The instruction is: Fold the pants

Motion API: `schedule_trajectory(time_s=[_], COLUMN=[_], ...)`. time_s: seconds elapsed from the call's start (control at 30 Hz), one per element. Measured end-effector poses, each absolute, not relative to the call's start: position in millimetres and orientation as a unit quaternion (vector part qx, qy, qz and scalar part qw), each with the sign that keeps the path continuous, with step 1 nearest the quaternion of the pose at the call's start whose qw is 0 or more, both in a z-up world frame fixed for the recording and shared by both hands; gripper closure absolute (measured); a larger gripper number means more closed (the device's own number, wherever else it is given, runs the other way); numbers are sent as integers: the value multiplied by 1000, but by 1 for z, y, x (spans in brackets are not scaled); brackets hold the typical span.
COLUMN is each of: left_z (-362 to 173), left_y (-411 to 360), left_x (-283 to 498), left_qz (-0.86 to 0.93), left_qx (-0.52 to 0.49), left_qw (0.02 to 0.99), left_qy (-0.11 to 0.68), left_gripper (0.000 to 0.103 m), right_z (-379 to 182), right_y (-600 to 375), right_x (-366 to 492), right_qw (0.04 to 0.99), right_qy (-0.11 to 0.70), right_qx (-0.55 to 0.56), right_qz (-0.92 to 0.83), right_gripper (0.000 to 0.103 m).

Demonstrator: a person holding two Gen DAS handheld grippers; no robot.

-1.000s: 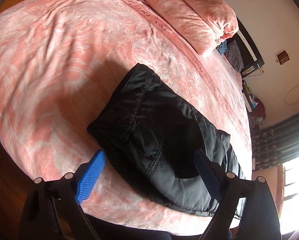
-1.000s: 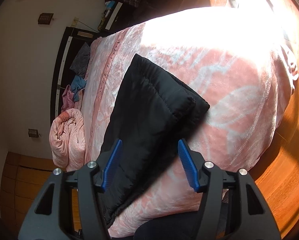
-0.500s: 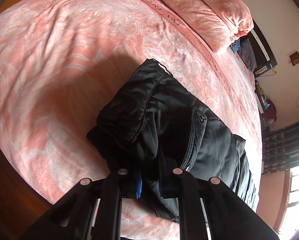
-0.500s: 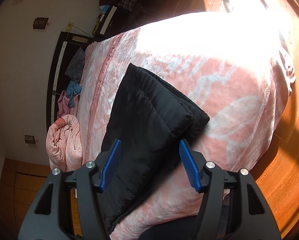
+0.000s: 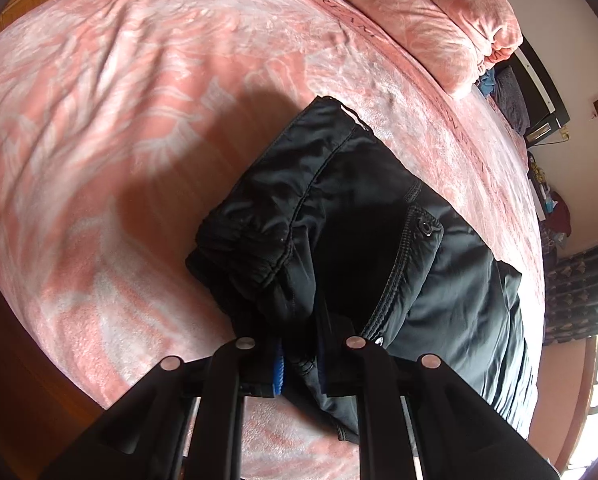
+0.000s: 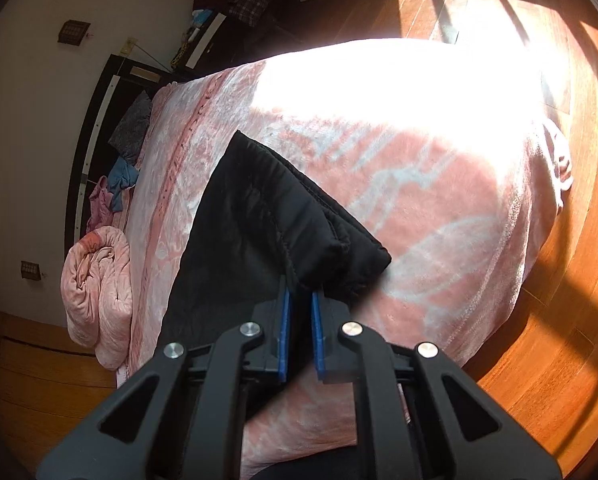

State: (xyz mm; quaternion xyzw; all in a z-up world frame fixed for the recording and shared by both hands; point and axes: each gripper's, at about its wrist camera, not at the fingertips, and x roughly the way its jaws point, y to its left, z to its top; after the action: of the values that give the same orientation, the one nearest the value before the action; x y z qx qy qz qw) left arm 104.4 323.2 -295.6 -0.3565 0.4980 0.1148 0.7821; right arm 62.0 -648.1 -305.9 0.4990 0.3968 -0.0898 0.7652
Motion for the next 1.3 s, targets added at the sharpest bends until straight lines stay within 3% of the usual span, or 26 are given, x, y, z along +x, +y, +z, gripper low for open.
schedule_trajectory(time_s=[0.33,0.5,0.53,0.9,0.97,1.0,1.1,1.17,1.23,1.3], left_z=[-297,-284,-279,-248,-261,-266,-275,-271,-269,-267], left_y=[319,313,312,297,301,302,309,320,331,338], left_x=[109,106,104,85,89,90,86,76,67,61], left_qz=[120,112,112,165,171,172,187,215,233,239], left_qx=[-332,-304,-297,-265,-277,-277,-270,-277,-293,-307], left_qw=[788,803,808,834,817,810,799,801,798,796], left_qy=[505,501,496,455,477,487,503,484,473,464], left_gripper=[91,90,89,82,81,80,51,33,25,25], right_z=[-320,-309,-306,-288,-303,-306,-299,-292,-293,-298], right_y=[-654,-665,-667,-656,-657,-656,-659,-666,-674,-677], right_x=[60,43,38,40,48,50,42,31,23,22], right_qw=[750,744,742,771,760,760,770,776,770,765], right_qy=[401,375,370,350,371,385,369,346,339,340], right_qx=[517,540,543,520,525,513,511,518,531,538], right_qz=[-97,-116,-132,-115,-98,-107,-99,-104,-104,-102], right_gripper=[93,80,74,70,56,56,56,50,46,44])
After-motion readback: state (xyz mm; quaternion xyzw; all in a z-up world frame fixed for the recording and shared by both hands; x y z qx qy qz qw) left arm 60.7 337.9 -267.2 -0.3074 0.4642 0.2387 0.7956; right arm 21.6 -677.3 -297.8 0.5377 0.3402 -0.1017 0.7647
